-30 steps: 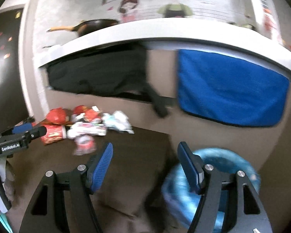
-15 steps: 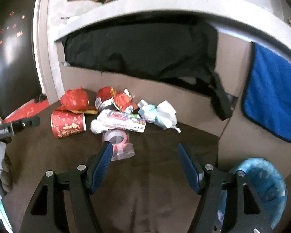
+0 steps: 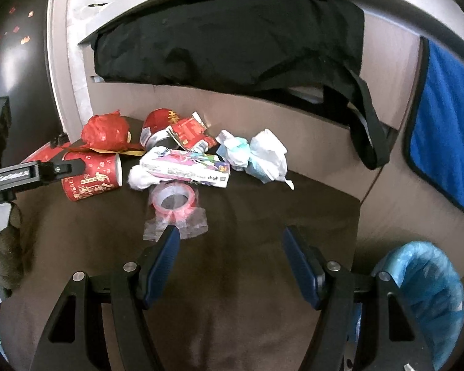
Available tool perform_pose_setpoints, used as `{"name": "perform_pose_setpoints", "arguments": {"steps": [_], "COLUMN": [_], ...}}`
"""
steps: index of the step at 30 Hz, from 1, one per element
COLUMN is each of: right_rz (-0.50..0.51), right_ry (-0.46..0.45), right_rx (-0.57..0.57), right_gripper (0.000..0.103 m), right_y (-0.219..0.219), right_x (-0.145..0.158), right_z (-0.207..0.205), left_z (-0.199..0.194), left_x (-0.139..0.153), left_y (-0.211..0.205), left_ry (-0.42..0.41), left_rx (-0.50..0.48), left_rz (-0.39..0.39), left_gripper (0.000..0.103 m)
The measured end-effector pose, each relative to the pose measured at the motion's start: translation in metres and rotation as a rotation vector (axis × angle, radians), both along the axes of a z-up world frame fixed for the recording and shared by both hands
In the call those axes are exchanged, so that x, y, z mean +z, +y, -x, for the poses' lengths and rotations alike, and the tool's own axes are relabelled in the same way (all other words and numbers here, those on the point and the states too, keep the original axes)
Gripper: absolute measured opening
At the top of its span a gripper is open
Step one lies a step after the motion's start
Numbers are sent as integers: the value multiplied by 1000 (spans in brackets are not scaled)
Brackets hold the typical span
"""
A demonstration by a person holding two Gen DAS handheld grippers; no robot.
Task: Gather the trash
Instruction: 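Grasp the red paper cup with the left tool while the right tool grasps the wrapped tape roll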
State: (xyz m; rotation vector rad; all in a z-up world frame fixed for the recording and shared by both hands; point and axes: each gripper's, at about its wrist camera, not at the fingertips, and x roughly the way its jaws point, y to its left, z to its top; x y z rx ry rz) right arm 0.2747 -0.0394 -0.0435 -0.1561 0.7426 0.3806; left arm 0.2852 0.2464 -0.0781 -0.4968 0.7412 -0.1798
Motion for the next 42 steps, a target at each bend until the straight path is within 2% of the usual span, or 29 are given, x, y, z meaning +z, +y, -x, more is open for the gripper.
{"name": "perform_pose_setpoints", "arguments": {"steps": [1, 3, 6, 9, 14, 19, 23, 27, 29, 30, 31, 35, 40, 41, 42], "right_rz": [-5, -16, -27, -24, -12, 53, 53, 76, 64, 60, 59, 39, 15, 8, 1], "right_ry": [5, 18, 29, 44, 101, 139, 170, 204, 228, 229, 225, 214, 182, 180, 177], "right_rx": [6, 32, 95, 148, 180, 179, 187, 203, 216, 218, 214, 200, 208, 209, 211], "right_gripper": [66, 66, 66, 66, 66, 66, 66, 66, 63, 54, 51, 50, 50, 50, 50], "right_y": [0, 1, 11, 27, 50, 71, 83, 97, 100, 101, 100, 89, 71, 67, 63], "right_x": [0, -1, 0, -1, -10, -29, -37, -47, -49, -49, -47, -38, -21, -20, -18], "right_z": [1, 3, 6, 0, -27, -55, -70, -86, -90, -91, -90, -78, -47, -41, -34], "left_z": [-1, 5, 29, 52, 80, 91, 93, 90, 90, 90, 91, 89, 81, 80, 80], "left_x": [0, 6, 18, 21, 14, 12, 13, 9, 7, 7, 7, 8, 4, 3, 3], "left_y": [-1, -6, -15, -14, -3, -2, -4, -1, 1, 1, 1, 1, 4, 4, 4], "left_ry": [5, -15, -66, -83, -60, -60, -80, -50, -42, -41, -42, -32, 7, 12, 11], "left_rx": [-1, -4, 1, -1, 29, 29, 21, 14, 14, 15, 14, 12, 19, 22, 33], "left_rz": [6, -6, -85, -80, -59, -82, -130, -108, -101, -103, -103, -90, -16, -10, -10], "left_gripper": [14, 9, 9, 9, 9, 10, 14, 20, 33, 35, 36, 36, 36, 35, 29]}}
